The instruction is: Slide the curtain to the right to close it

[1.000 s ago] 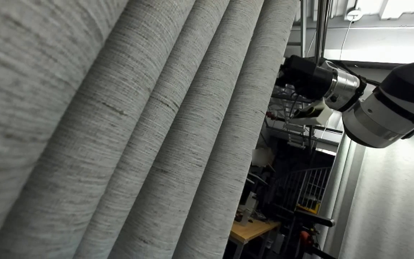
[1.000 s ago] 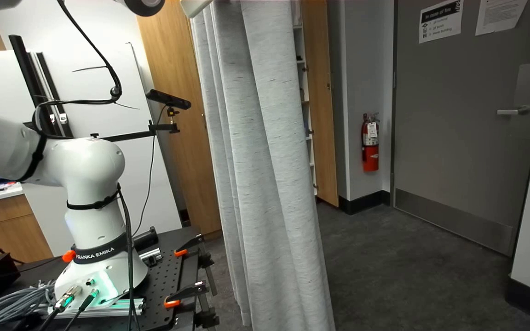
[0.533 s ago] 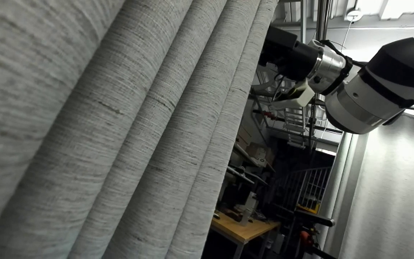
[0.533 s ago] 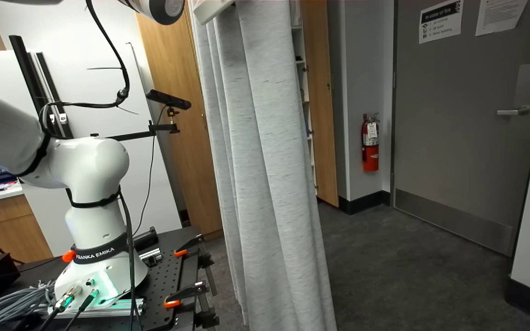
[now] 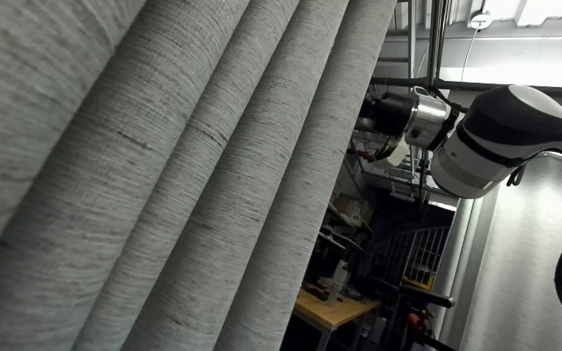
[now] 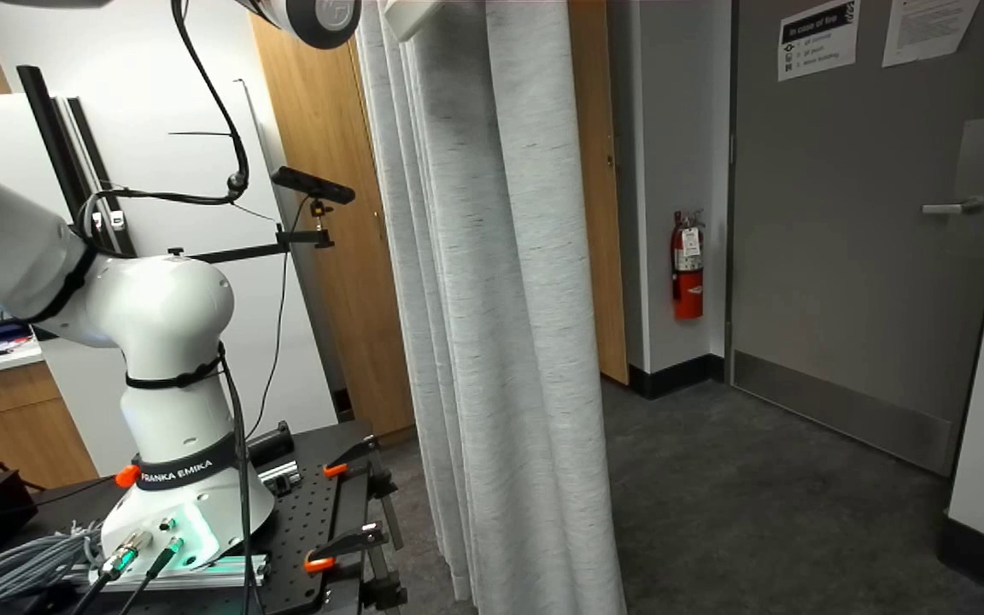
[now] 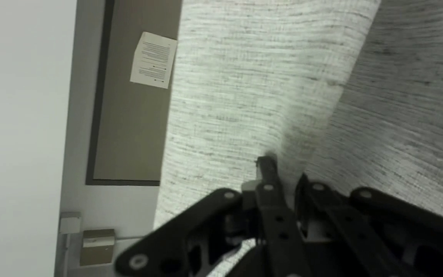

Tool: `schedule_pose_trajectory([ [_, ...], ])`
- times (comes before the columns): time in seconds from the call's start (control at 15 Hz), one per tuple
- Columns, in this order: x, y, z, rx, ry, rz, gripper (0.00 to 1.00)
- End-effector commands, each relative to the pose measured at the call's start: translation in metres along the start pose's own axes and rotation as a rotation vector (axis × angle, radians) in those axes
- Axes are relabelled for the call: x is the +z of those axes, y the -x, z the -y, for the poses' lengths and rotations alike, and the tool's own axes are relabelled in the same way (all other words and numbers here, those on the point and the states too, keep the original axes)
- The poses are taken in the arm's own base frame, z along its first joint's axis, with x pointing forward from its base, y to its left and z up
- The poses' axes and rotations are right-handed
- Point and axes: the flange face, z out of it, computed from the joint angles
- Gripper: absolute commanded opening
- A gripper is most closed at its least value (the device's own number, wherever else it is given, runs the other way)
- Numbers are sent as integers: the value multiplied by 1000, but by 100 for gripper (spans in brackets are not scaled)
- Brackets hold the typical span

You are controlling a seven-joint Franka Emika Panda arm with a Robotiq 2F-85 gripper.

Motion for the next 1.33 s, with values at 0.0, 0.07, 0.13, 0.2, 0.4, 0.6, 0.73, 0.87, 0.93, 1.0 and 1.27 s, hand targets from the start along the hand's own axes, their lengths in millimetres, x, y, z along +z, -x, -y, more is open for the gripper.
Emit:
schedule_pose_trajectory([
  [0.0, -2, -3, -19, 1, 117, 7, 0],
  [0.07, -4, -3, -26, 0, 150, 9, 0],
  [0.13, -6, -3, -32, -2, 180, 13, 1],
  [0.2, -8, -3, -39, -9, 211, 14, 1],
  [0.4, -15, -3, -64, -49, 314, 29, 1],
  [0.6, -23, 0, -95, -105, 424, 74, 1],
  [0.73, -30, 1, -121, -143, 500, 114, 1],
  [0.87, -40, 2, -149, -162, 580, 154, 1],
  [0.93, -45, 2, -164, -169, 620, 176, 1],
  [1.0, -50, 3, -178, -178, 659, 197, 1],
  [1.27, -72, -1, -232, -220, 817, 272, 1],
])
